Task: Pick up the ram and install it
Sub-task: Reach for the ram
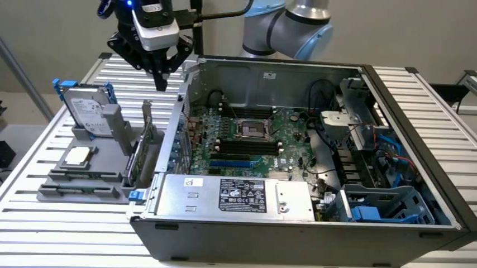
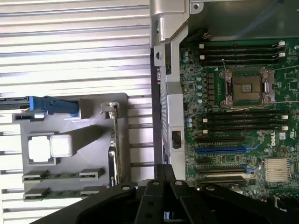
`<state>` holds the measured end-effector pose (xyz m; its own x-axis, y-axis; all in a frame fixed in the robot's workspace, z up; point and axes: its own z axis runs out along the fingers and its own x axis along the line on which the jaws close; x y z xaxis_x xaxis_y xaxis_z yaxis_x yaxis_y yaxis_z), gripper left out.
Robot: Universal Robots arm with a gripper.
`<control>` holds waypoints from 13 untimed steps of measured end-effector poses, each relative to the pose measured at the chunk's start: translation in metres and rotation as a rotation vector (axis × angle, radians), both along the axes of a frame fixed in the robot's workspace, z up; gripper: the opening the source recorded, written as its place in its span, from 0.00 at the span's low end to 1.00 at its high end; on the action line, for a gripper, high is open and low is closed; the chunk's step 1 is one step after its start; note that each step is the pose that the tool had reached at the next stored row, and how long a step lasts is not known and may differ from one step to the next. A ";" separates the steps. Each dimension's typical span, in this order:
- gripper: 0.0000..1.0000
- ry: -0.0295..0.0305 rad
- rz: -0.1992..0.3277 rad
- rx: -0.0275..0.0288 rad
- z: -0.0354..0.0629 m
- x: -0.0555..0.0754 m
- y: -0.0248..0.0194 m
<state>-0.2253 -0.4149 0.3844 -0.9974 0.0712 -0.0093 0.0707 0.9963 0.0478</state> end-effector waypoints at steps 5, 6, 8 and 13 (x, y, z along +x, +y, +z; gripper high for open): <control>0.11 0.0021 0.000 0.0000 -0.0021 -0.023 -0.0031; 0.11 0.0026 0.000 0.0000 -0.0025 -0.027 -0.0037; 0.11 0.0036 0.000 -0.0001 -0.0034 -0.036 -0.0050; 0.11 0.0060 0.000 -0.0001 -0.0054 -0.059 -0.0081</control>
